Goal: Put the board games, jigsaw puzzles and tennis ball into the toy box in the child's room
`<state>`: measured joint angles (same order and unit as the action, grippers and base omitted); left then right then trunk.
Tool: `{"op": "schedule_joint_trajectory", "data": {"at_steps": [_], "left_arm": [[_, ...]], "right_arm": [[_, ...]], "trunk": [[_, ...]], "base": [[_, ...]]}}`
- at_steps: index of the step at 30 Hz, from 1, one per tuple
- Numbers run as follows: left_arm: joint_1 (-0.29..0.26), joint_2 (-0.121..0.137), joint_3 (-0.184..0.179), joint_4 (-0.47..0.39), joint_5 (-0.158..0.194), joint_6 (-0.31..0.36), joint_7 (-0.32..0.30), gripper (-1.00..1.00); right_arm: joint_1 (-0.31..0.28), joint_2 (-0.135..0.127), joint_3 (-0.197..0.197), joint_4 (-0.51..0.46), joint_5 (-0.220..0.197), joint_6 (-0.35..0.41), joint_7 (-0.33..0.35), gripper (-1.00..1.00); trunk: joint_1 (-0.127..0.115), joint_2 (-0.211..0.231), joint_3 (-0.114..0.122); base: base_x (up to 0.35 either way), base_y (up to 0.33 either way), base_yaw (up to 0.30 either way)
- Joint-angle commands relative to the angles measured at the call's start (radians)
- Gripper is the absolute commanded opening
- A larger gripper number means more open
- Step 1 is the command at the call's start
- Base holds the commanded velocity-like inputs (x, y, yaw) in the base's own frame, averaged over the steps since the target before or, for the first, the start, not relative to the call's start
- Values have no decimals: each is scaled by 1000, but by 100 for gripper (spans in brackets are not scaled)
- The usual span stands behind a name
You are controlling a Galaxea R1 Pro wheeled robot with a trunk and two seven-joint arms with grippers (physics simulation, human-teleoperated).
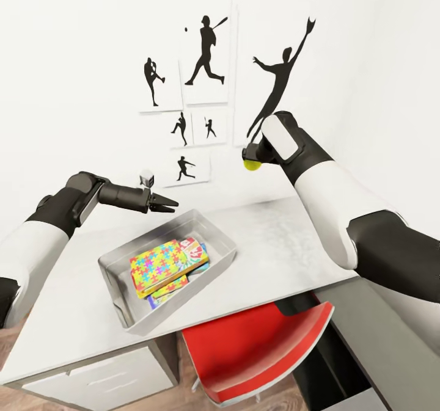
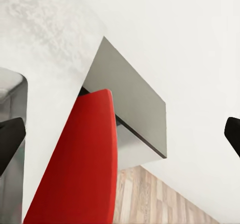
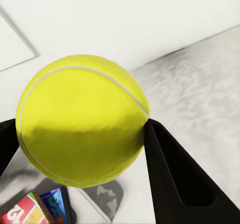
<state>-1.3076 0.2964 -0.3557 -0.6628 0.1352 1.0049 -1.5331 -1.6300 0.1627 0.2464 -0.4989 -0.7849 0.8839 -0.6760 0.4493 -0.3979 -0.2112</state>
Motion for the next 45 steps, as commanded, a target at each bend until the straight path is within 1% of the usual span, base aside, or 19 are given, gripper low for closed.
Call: {"op": "schedule_joint_trajectory", "data": {"at_steps": [1, 18, 27, 30, 37, 45], "left_arm": [[-1, 3, -7, 0, 8, 7, -1, 100], [15, 8, -6, 1, 9, -1, -1, 100], [39, 29, -6, 0, 9, -3, -1, 100], [52, 45, -5, 0, 10, -15, -2, 100], [77, 75, -3, 1, 11, -32, -6, 100], [92, 118, -2, 1, 13, -34, -12, 100]], "right_arm": [[2, -1, 6, -1, -14, 0, -13, -100], [9, -3, 5, -1, -14, 0, -13, -100], [9, -5, 5, -1, -14, 0, -13, -100], [9, -5, 5, -1, -14, -1, -13, -100], [16, -5, 5, -1, -14, -1, -13, -100], [18, -4, -13, -2, -50, 1, -14, -100]], "trunk": [[1, -2, -1], [1, -2, 27], [1, -2, 42], [1, -2, 46], [1, -2, 58], [1, -2, 71]], "base": [[0, 0, 66], [0, 0, 65], [0, 0, 65], [0, 0, 68], [0, 0, 72], [0, 0, 108]]}}
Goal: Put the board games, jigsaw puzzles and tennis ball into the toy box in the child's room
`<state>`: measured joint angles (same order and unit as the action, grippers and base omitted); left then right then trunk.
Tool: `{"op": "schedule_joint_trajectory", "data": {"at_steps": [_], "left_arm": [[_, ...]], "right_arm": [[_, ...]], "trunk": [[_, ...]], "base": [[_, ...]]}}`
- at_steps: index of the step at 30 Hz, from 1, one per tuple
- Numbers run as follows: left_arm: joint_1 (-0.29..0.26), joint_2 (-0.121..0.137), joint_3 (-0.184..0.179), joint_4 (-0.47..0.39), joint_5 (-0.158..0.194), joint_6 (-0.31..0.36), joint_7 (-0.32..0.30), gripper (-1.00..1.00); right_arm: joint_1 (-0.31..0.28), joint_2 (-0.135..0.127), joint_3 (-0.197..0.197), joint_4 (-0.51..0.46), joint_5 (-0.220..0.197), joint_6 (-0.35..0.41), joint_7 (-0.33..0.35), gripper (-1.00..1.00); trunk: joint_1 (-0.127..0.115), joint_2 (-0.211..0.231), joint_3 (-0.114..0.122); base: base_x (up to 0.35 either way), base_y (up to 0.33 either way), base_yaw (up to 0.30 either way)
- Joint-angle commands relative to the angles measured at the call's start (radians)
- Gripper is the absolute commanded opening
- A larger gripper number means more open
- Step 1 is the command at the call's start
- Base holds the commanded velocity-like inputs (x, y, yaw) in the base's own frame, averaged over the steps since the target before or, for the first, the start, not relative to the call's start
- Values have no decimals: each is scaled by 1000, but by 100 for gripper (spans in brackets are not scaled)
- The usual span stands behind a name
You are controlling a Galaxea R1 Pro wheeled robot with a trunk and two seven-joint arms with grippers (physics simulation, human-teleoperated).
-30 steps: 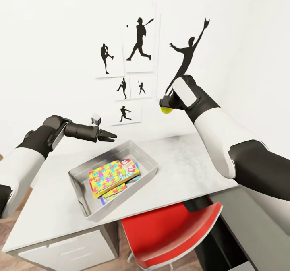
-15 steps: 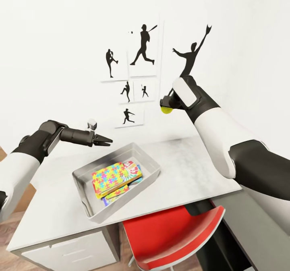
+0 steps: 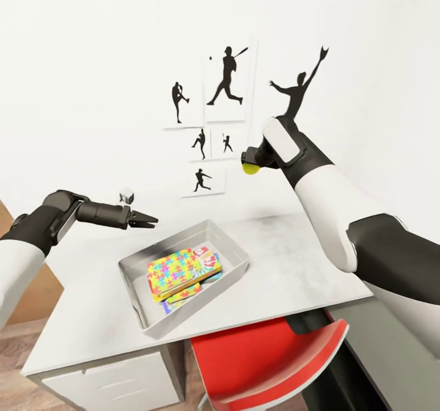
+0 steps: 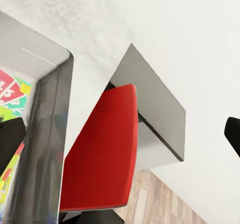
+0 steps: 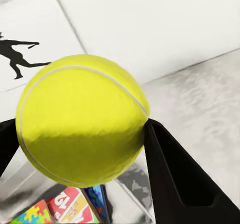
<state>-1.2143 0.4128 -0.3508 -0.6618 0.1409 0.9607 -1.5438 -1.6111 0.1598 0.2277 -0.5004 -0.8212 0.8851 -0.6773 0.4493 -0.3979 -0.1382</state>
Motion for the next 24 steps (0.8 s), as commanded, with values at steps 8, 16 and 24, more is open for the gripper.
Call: {"op": "schedule_joint_trajectory", "data": {"at_steps": [8, 16, 24], "left_arm": [[11, 20, -6, 1, 9, 11, -2, 100], [15, 23, -6, 1, 8, 12, -1, 100], [18, 22, -6, 11, 8, 15, 7, 100]], "right_arm": [[2, 6, 4, -1, -20, 0, -13, -100], [5, 7, 4, -1, -19, 1, -13, -100], [5, 4, 4, -1, -20, 0, -13, -100]], "trunk": [[1, -2, 10], [1, -2, 21], [1, -2, 30]], "base": [[-1, 0, 160], [-67, 0, 188], [-11, 68, 181]]}}
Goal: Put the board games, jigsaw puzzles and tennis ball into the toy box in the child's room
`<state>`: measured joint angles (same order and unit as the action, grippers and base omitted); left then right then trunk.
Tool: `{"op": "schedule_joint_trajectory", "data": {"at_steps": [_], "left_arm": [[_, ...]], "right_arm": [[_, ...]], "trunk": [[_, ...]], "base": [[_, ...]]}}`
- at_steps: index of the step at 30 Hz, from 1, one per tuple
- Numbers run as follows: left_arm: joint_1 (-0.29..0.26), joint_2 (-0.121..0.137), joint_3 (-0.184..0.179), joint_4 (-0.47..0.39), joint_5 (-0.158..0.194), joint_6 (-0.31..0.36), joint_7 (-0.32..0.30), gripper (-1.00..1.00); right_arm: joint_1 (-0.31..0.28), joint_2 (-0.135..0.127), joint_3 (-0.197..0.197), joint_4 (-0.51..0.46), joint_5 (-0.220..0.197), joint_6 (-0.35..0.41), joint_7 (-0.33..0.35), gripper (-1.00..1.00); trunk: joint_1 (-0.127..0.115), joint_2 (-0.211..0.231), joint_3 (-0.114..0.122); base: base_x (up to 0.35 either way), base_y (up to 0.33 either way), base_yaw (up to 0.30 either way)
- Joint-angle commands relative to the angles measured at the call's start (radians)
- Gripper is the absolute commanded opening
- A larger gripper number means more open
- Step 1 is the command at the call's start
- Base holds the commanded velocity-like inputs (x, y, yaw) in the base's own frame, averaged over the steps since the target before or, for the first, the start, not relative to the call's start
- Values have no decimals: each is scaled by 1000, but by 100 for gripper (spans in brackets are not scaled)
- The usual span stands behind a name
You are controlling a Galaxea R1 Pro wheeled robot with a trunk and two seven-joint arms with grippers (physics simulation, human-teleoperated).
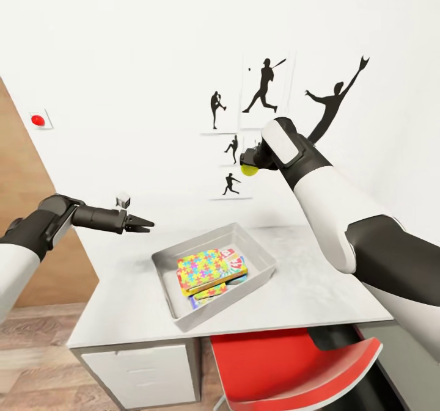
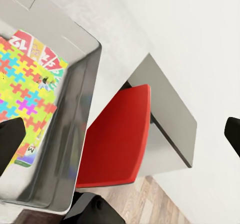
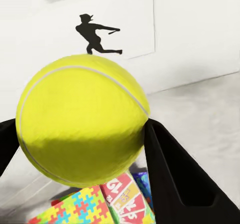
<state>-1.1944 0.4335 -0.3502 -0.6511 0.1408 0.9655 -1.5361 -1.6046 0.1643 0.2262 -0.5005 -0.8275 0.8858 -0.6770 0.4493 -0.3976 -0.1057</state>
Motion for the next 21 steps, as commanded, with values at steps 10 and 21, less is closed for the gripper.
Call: {"op": "schedule_joint_trajectory", "data": {"at_steps": [10, 21], "left_arm": [[5, 2, -6, 16, 8, 5, 2, 100], [16, 2, -6, 39, 7, -21, 2, 100]], "right_arm": [[-1, 2, 5, -1, -15, -1, -13, -100], [18, 4, 6, 0, -16, -4, -13, -100]], "trunk": [[1, -2, -2], [1, -2, -2]], "base": [[0, 67, 16], [0, 134, 0]]}}
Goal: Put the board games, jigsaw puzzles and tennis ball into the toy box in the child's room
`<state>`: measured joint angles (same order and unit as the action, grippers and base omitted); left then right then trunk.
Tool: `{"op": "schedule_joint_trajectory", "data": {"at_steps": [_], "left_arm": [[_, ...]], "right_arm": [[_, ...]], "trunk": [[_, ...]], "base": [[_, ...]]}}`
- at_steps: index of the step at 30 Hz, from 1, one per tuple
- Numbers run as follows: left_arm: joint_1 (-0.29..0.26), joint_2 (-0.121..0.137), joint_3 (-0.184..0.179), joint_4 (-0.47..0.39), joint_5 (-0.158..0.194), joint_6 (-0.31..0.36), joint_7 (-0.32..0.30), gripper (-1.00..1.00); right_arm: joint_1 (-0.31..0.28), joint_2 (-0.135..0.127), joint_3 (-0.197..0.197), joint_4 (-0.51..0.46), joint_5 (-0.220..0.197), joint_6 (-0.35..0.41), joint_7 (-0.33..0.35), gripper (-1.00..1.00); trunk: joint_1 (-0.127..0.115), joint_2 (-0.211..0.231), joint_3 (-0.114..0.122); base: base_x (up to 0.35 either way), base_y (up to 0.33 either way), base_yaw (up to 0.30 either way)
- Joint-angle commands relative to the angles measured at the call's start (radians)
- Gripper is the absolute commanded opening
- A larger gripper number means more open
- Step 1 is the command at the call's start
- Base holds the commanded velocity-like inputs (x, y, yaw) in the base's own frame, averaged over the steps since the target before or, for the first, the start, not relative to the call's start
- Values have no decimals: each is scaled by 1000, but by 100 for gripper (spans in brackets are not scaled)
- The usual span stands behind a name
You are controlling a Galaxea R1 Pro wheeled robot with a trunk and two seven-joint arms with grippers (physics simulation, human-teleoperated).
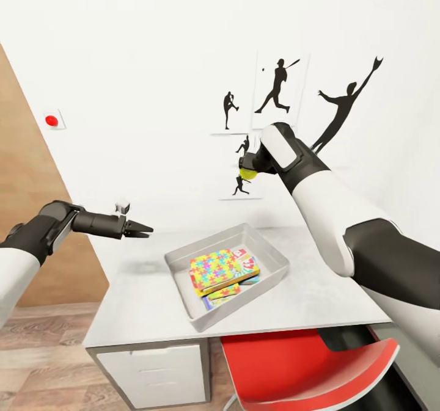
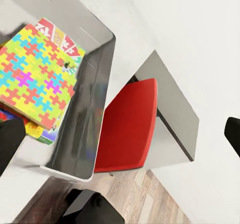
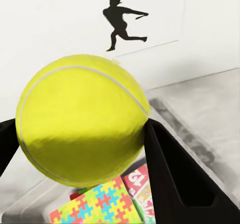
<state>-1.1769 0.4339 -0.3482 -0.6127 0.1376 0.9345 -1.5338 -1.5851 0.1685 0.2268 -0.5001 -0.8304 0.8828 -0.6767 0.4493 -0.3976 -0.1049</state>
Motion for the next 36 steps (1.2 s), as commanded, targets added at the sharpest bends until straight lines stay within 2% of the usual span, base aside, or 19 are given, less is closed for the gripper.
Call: {"op": "schedule_joint_trajectory", "data": {"at_steps": [1, 9, 15, 20, 29, 36], "left_arm": [[-1, 2, -8, 4, 10, 7, 0, 100], [0, 2, -8, 30, 10, -11, 0, 100], [2, 2, -8, 104, 10, -57, 0, 100], [2, 3, -8, 166, 11, -70, 0, 100], [12, 20, -1, 294, 13, -157, 1, 100], [15, 60, 2, 321, 15, -193, 3, 100]], "right_arm": [[-1, 0, 5, 0, -13, 0, -13, -100], [3, 2, 6, 6, -14, 6, -14, -100], [3, 5, 6, 9, -15, 37, -14, -100], [3, 6, 5, 19, -15, 74, -15, -100], [13, 6, 6, 55, -15, 100, -15, -100], [28, 6, 6, 59, -15, 100, -14, -100]], "trunk": [[1, -2, -2], [1, -2, -2], [1, -2, -2], [1, -2, -2], [1, -2, -2], [1, -2, -2]], "base": [[0, 266, 0], [0, 253, 0], [0, 42, 0], [0, 4, 0], [0, 0, 0], [0, 19, 0]]}}
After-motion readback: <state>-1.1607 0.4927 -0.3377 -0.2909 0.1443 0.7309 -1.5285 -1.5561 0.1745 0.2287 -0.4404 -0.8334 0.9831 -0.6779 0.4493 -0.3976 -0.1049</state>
